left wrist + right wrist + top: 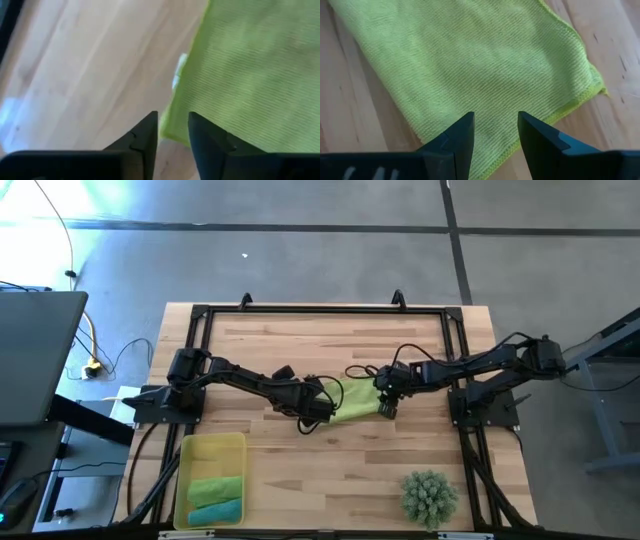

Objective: Roll microfiber towels into tight, uniform cylinder then place into a basket
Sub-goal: Roll the light green microfiber towel

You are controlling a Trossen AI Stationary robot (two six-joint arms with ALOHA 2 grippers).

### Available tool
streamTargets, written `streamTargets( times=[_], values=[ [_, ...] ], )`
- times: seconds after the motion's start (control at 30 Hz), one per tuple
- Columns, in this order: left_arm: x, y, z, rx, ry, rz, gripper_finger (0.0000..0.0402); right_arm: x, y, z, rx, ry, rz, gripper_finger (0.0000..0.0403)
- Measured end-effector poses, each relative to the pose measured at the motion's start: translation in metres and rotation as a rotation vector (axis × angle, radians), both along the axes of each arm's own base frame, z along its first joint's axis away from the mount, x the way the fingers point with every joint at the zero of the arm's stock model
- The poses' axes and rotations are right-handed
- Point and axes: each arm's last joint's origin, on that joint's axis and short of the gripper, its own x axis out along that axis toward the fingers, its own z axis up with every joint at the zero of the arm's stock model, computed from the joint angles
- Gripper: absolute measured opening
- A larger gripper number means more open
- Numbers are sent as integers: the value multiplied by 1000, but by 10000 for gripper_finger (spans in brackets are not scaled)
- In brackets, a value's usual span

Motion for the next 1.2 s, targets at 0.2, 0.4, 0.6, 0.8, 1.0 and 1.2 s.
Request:
streamTargets(
  times=[0.2, 0.4, 0.6, 0.8, 1.0, 1.2],
  values=[
    [4, -1, 2, -44, -30, 0, 123, 0, 3, 0, 1, 0, 3, 142],
    [8, -6, -8, -214, -91, -41, 115, 0, -1, 0, -58, 7, -3, 142],
    [6, -8, -22, -288, -126, -54, 106, 0, -2, -3, -38, 18, -46, 142],
    [4, -9, -30, -307, -132, -61, 99, 5, -1, -18, -29, 67, -60, 142],
    [3, -18, -35, -385, -206, -14, 99, 10, -7, -24, -149, 70, -67, 142],
    [24, -43, -33, -539, -467, 55, 98, 19, -22, -19, -380, 9, 7, 142]
  ],
)
